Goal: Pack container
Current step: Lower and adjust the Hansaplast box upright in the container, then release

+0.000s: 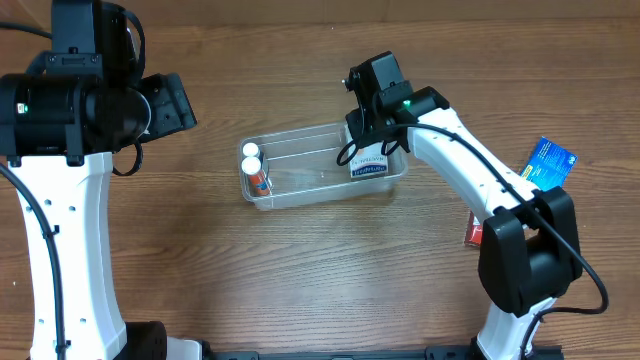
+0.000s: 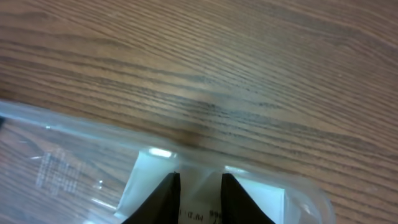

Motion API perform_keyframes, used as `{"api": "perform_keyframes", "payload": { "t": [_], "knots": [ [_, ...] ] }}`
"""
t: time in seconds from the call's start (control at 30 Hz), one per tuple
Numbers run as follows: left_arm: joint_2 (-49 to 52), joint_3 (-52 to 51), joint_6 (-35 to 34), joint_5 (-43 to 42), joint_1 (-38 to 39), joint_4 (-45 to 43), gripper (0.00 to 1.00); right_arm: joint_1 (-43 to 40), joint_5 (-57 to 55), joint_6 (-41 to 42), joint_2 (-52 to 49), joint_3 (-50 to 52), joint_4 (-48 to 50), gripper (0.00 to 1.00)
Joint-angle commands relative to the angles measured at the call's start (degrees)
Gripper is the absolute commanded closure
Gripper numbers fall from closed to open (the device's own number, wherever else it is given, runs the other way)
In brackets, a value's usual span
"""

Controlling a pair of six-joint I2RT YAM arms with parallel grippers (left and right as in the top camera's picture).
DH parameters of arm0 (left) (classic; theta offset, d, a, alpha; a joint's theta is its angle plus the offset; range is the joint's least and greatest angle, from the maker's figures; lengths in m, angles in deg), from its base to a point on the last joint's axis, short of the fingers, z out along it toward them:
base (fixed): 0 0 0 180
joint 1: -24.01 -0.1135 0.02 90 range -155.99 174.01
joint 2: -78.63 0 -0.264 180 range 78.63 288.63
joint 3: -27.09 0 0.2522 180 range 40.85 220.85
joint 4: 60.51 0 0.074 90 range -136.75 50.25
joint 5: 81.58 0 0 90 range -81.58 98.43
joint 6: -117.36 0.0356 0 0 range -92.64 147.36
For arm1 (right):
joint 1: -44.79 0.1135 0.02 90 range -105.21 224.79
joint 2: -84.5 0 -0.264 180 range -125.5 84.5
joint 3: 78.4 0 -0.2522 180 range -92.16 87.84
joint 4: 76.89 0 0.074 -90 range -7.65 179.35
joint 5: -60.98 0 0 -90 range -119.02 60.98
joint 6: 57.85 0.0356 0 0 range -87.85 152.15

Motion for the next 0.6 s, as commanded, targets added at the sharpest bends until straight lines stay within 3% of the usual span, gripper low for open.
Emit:
{"api": "perform_keyframes", "payload": {
  "t": [0.0,0.27,0.57],
  "knots": [
    [0.0,0.7,1.1,1.0,0.0,0.1,0.20,-0.2,-2.5,0.8,-4.2,2.8,-3.0,0.76],
    [0.0,0.7,1.1,1.2,0.0,0.8,0.20,0.0,-2.0,3.2,-2.8,2.7,-4.7,0.78],
    [0.0,0.7,1.1,1.1,0.0,0.7,0.20,0.0,-2.0,3.6,7.5,2.4,-4.3,0.72]
  ]
}}
